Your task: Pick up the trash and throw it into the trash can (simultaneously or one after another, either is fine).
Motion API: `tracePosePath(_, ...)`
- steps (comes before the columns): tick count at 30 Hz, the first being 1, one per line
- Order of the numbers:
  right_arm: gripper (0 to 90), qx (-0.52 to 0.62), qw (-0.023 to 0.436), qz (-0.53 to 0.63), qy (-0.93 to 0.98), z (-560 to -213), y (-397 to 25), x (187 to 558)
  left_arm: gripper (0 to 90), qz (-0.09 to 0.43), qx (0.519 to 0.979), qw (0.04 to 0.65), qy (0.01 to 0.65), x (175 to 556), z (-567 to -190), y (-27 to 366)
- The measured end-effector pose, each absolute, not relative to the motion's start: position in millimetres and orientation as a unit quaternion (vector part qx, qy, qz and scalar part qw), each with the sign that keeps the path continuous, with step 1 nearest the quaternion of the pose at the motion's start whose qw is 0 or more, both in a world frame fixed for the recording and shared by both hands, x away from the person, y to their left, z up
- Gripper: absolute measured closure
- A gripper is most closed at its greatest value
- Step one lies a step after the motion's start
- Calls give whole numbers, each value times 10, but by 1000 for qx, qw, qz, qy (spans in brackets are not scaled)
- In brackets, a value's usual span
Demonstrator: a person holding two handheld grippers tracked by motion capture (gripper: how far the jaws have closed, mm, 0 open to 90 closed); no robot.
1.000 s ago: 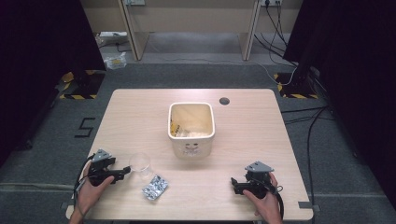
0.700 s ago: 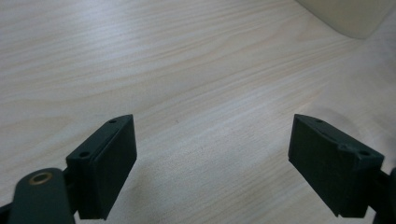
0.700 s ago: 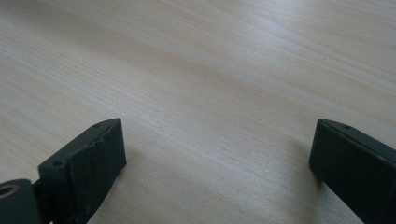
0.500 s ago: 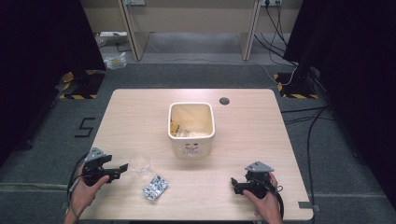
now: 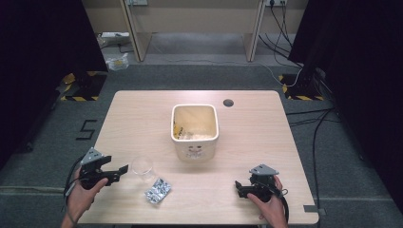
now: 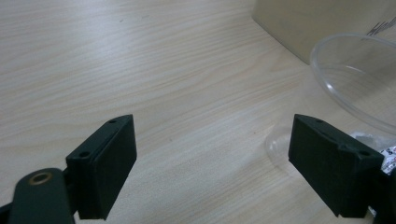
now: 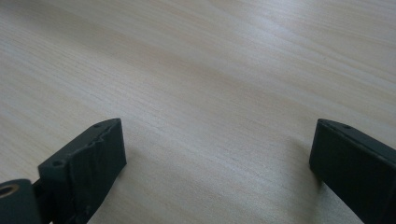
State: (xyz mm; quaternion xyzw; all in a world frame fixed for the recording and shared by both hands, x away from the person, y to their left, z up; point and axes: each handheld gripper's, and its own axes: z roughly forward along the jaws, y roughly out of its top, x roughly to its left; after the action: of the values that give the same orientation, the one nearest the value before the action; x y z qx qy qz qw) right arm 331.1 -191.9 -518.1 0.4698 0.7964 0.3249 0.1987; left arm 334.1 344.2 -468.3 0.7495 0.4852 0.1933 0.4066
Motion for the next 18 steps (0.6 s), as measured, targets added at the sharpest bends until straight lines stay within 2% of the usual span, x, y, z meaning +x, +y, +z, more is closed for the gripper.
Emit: tracePosePath(18,40,470,199,325,796,-5181,-1919,3311,147,192,748,429,469,3291,-4485,3372)
